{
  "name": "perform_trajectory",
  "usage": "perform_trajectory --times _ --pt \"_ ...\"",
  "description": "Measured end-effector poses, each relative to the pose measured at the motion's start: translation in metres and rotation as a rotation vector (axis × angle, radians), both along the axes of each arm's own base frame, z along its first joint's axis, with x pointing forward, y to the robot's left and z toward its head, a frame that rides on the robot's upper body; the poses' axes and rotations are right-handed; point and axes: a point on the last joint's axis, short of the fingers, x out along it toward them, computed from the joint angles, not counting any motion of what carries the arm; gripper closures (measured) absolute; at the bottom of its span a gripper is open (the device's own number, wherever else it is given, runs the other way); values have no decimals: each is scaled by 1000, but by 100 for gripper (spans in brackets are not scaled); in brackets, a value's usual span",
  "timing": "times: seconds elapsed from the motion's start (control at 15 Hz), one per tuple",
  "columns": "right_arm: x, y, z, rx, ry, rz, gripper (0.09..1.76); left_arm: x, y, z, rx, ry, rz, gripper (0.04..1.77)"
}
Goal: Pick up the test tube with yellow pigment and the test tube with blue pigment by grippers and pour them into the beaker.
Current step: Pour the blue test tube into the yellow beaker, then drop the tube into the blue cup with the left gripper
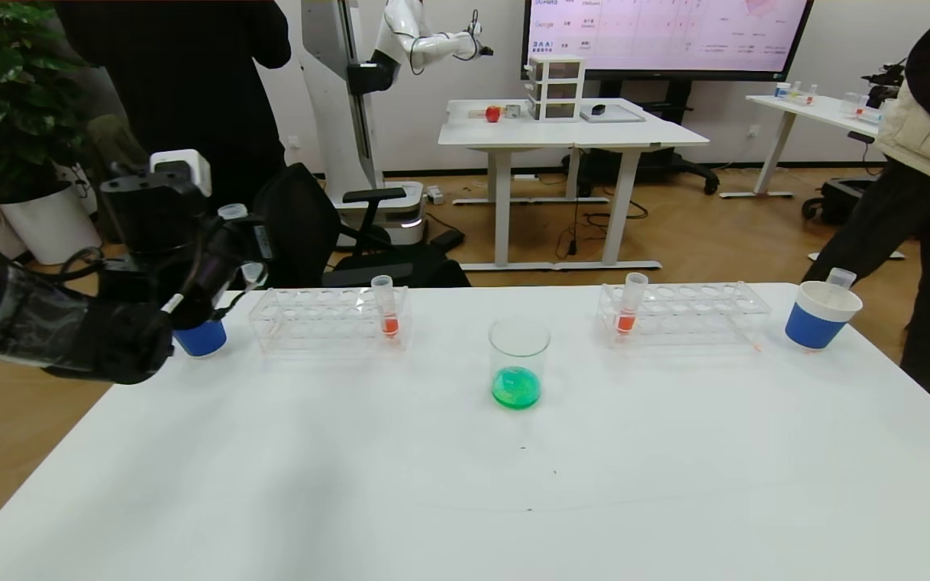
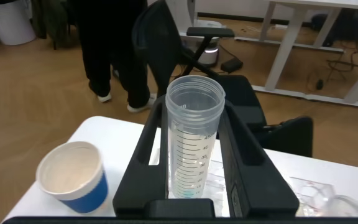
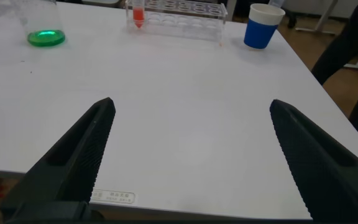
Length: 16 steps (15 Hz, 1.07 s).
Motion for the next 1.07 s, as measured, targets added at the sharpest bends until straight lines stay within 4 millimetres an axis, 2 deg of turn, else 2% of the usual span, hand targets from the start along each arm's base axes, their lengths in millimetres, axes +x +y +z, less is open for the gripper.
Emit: perform_trajectory --times 0.13,0.33,0.73,1.07 --pt "0 0 0 0 0 1 11 -1 44 -5 -2 17 33 130" --pt "0 0 0 0 0 0 11 2 84 -15 -4 36 78 130" --pt "0 0 0 0 0 0 11 23 124 -29 -36 30 160 130" --pt "0 0 0 0 0 0 11 32 134 -50 -48 66 166 130"
